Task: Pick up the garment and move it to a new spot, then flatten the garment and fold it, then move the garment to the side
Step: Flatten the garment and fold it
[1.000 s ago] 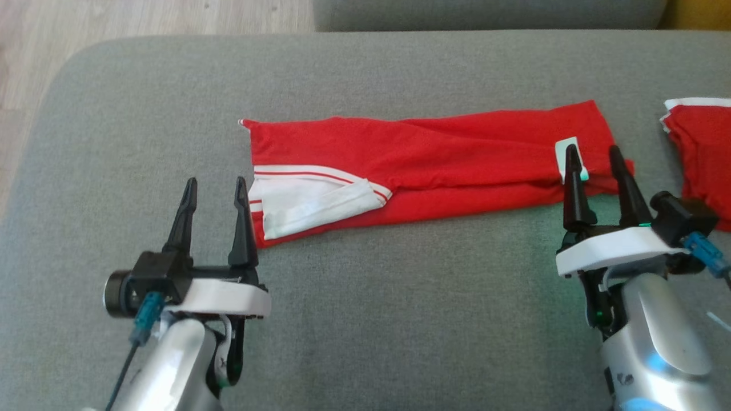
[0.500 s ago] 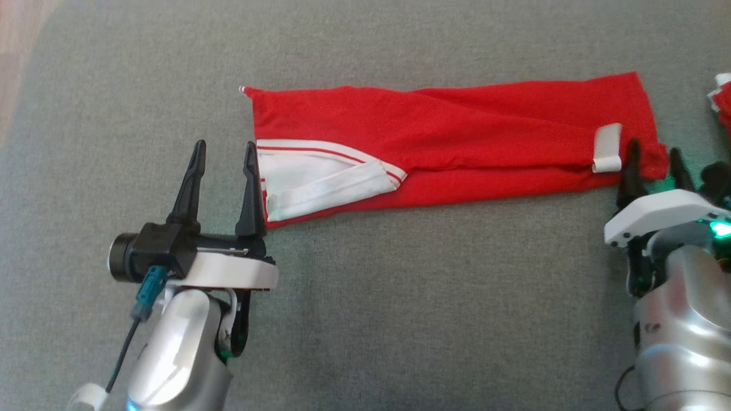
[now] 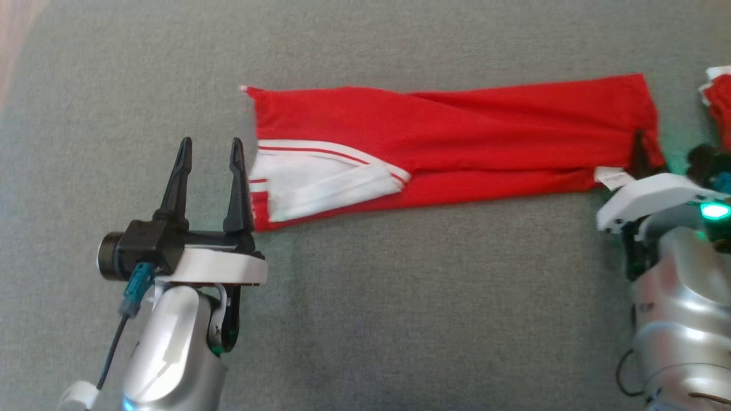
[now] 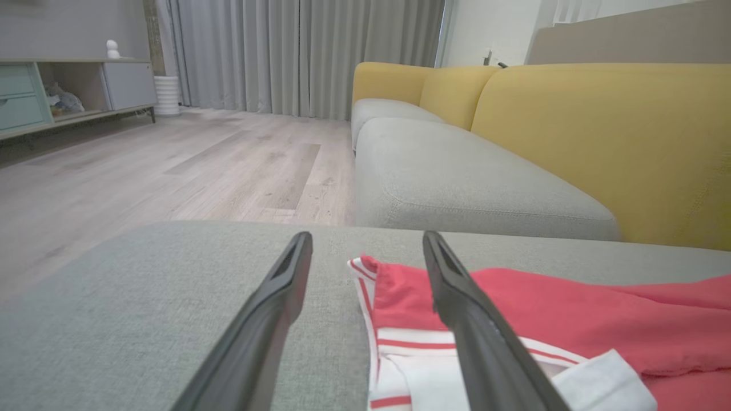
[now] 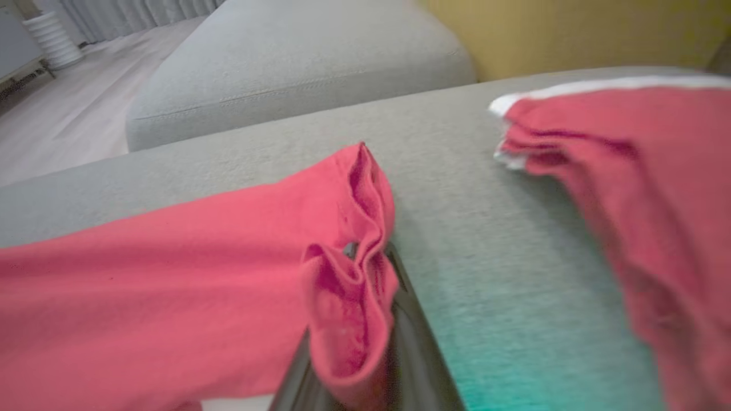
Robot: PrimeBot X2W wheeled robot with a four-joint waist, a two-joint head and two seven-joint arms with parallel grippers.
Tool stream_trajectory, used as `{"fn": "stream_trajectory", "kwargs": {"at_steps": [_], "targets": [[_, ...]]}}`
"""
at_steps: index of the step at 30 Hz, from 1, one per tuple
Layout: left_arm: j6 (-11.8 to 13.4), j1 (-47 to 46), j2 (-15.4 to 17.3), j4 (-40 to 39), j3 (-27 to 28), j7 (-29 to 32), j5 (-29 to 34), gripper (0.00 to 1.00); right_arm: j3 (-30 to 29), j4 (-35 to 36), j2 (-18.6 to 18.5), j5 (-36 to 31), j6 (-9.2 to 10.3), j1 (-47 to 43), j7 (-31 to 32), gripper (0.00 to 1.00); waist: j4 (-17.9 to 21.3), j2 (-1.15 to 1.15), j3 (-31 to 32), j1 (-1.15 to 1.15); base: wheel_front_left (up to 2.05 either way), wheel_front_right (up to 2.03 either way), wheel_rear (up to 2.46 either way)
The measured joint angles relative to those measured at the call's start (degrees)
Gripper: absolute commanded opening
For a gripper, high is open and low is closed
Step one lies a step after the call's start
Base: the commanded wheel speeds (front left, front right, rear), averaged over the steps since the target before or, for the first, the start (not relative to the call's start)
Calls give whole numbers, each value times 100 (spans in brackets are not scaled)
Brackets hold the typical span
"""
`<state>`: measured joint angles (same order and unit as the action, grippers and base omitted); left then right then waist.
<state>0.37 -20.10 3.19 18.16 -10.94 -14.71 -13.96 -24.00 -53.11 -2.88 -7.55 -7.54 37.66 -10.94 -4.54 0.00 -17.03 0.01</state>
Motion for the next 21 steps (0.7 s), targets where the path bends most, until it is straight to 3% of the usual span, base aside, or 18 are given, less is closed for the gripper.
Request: {"fn": "stream_trajectory", "kwargs": {"at_steps": [6, 10, 15, 21], "targets": [[-96, 4, -29, 15, 45, 0, 73, 100, -838, 758, -426, -604, 0, -81, 199, 0, 105, 0, 194, -1, 0, 0, 0], [-102, 8, -41, 45, 78, 0, 97, 100, -865, 1077, -449, -732, 0, -77, 324, 0, 125, 0, 289, -1, 0, 0, 0], [-157, 34, -49, 105, 115, 0, 97, 100, -488, 1429, -147, -581, 0, -78, 448, 0, 99, 0, 442, -1, 0, 0, 0], [-165, 53, -58, 118, 115, 0, 100, 100, 559, 1659, -71, 164, 0, -88, 622, 0, -54, 0, 590, -1, 0, 0, 0]]}}
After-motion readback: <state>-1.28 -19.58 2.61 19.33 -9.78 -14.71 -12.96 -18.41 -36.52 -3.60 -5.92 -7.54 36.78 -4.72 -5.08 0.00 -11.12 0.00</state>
